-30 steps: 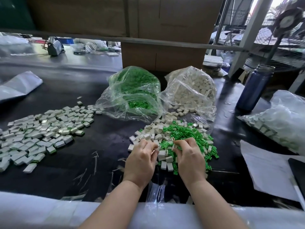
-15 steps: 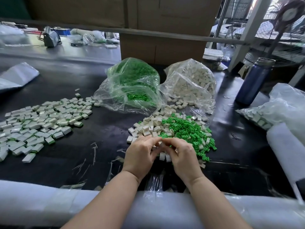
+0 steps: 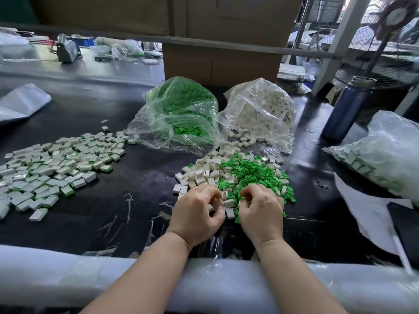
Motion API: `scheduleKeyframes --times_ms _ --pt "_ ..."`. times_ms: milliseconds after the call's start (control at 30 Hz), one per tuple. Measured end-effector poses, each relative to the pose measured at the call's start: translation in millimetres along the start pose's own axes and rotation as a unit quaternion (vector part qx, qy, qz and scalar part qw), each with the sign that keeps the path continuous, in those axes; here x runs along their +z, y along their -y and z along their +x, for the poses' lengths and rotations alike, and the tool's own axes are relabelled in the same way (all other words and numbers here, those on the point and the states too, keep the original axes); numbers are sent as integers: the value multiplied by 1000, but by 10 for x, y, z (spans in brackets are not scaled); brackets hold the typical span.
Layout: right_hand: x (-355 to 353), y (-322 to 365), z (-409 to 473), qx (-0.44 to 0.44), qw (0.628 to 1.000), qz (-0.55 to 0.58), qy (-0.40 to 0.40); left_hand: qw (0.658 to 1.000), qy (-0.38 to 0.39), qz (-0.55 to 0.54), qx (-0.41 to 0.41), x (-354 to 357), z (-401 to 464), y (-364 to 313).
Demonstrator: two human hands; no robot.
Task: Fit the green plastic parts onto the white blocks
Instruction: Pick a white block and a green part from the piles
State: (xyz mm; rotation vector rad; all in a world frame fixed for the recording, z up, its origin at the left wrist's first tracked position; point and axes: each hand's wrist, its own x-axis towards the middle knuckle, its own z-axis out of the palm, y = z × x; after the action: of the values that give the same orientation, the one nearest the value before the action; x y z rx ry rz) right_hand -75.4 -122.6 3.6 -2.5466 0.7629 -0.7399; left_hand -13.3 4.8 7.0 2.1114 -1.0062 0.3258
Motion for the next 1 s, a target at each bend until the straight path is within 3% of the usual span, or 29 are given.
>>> scheduleKeyframes --times_ms 500,1000 --pt "56 -22 4 -50 996 -64 46 997 52 59 28 32 8 11" --pt "69 5 -17 -59 990 -130 23 995 72 72 15 75 16 74"
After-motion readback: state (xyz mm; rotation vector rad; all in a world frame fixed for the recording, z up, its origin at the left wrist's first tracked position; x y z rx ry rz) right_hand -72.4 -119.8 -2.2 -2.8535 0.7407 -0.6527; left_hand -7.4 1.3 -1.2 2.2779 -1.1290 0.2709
